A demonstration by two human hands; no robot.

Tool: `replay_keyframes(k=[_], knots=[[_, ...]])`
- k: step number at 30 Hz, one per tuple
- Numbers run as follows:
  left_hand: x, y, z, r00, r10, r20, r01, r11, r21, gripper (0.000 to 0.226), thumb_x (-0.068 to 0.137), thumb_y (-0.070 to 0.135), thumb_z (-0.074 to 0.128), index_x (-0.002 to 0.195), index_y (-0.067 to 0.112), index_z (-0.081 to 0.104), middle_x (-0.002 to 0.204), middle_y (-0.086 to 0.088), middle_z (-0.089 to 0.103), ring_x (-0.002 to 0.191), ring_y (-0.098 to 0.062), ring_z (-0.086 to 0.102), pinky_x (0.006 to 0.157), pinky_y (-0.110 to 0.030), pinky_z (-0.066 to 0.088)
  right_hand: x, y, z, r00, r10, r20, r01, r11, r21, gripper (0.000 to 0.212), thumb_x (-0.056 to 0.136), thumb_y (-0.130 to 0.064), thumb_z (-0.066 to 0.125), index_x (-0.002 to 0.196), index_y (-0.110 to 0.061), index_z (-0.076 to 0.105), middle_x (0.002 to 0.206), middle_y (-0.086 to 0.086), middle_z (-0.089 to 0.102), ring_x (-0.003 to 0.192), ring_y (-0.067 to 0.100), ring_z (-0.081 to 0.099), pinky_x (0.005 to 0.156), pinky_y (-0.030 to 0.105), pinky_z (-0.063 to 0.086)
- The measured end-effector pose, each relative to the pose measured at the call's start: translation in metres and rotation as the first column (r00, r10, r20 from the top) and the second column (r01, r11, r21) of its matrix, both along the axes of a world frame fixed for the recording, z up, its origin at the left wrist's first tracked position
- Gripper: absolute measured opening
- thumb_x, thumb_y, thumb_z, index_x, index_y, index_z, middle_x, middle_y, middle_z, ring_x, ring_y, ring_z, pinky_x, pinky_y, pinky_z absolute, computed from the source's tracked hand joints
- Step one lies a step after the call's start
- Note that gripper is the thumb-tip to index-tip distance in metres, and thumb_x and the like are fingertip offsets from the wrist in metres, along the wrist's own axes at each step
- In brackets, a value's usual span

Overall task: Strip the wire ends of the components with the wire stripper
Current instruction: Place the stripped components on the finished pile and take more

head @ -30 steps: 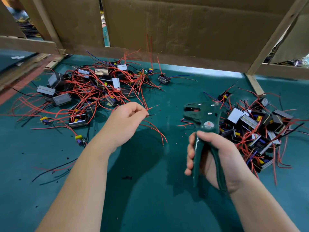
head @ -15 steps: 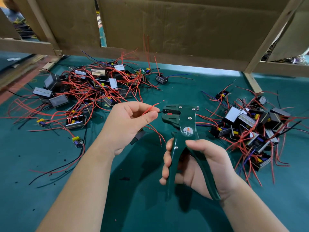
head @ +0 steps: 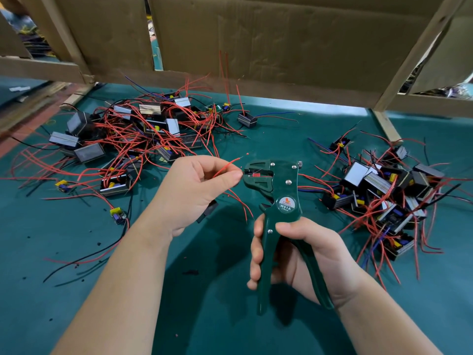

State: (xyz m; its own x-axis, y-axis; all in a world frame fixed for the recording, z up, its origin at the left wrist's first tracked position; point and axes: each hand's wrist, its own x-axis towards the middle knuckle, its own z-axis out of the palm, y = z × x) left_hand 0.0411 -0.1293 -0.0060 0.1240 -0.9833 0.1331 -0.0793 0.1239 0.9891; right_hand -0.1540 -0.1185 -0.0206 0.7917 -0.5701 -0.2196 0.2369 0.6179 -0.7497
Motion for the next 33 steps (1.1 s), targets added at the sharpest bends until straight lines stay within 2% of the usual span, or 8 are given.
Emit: replay_keyframes(k=[9, 13, 16, 28, 33], knots=[[0.0003, 0.0001, -0.0007, 0.997, 0.052, 0.057, -0.054, 0.998, 0.026, 0.022, 0.084, 0.004, 0.067, 0.068, 0.018, 0.068, 0.049, 0.015, 0.054, 0.047, 0.001, 0.043, 0.051, -0.009, 0.036, 0.0003, -0.0002, -0.0019, 0.999, -0.017, -0.039, 0.016, 0.999, -0.038, 0.046, 0.062, -0.033, 0.081, 0.092, -0.005, 0.063, 0.078, 0.021, 0.058, 0.067, 0.034, 0.060, 0.068, 0.048, 0.053], [-0.0017, 0.0000, -0.0006, 0.996, 0.078, 0.053, -0.079, 0.997, 0.022, 0.024, 0.085, 0.005, 0.067, 0.067, 0.020, 0.067, 0.049, 0.014, 0.054, 0.047, 0.001, 0.042, 0.050, -0.010, 0.036, 0.0007, -0.0003, -0.0017, 0.998, -0.032, -0.061, 0.028, 0.998, -0.065, 0.033, 0.067, -0.026, 0.072, 0.092, -0.005, 0.064, 0.077, 0.022, 0.058, 0.066, 0.034, 0.059, 0.068, 0.049, 0.053], [-0.0057, -0.0007, -0.0009, 0.994, 0.101, 0.039, -0.102, 0.995, 0.026, 0.023, 0.086, 0.006, 0.067, 0.067, 0.019, 0.066, 0.046, 0.015, 0.054, 0.045, 0.002, 0.043, 0.047, -0.008, 0.035, 0.0009, -0.0009, -0.0030, 0.992, -0.080, -0.101, 0.070, 0.992, -0.102, 0.034, 0.067, -0.026, 0.067, 0.092, -0.003, 0.064, 0.077, 0.024, 0.058, 0.066, 0.035, 0.059, 0.069, 0.050, 0.053], [-0.0065, 0.0005, 0.0012, 0.998, 0.066, 0.002, -0.066, 0.995, 0.078, 0.031, 0.086, 0.011, 0.067, 0.061, 0.029, 0.072, 0.049, 0.011, 0.050, 0.050, -0.008, 0.039, 0.049, -0.017, 0.033, -0.0004, 0.0005, -0.0015, 0.992, -0.084, -0.093, 0.073, 0.991, -0.110, 0.024, 0.071, -0.024, 0.066, 0.087, -0.006, 0.065, 0.073, 0.022, 0.058, 0.061, 0.033, 0.060, 0.063, 0.047, 0.054], [-0.0076, 0.0004, 0.0018, 0.998, 0.069, -0.013, -0.068, 0.995, 0.067, 0.030, 0.087, 0.010, 0.066, 0.061, 0.023, 0.069, 0.048, 0.011, 0.048, 0.051, -0.011, 0.039, 0.047, -0.015, 0.032, 0.0004, 0.0001, -0.0010, 0.993, -0.089, -0.072, 0.081, 0.991, -0.109, 0.026, 0.070, -0.024, 0.066, 0.088, -0.005, 0.065, 0.073, 0.023, 0.058, 0.062, 0.034, 0.060, 0.063, 0.048, 0.053]])
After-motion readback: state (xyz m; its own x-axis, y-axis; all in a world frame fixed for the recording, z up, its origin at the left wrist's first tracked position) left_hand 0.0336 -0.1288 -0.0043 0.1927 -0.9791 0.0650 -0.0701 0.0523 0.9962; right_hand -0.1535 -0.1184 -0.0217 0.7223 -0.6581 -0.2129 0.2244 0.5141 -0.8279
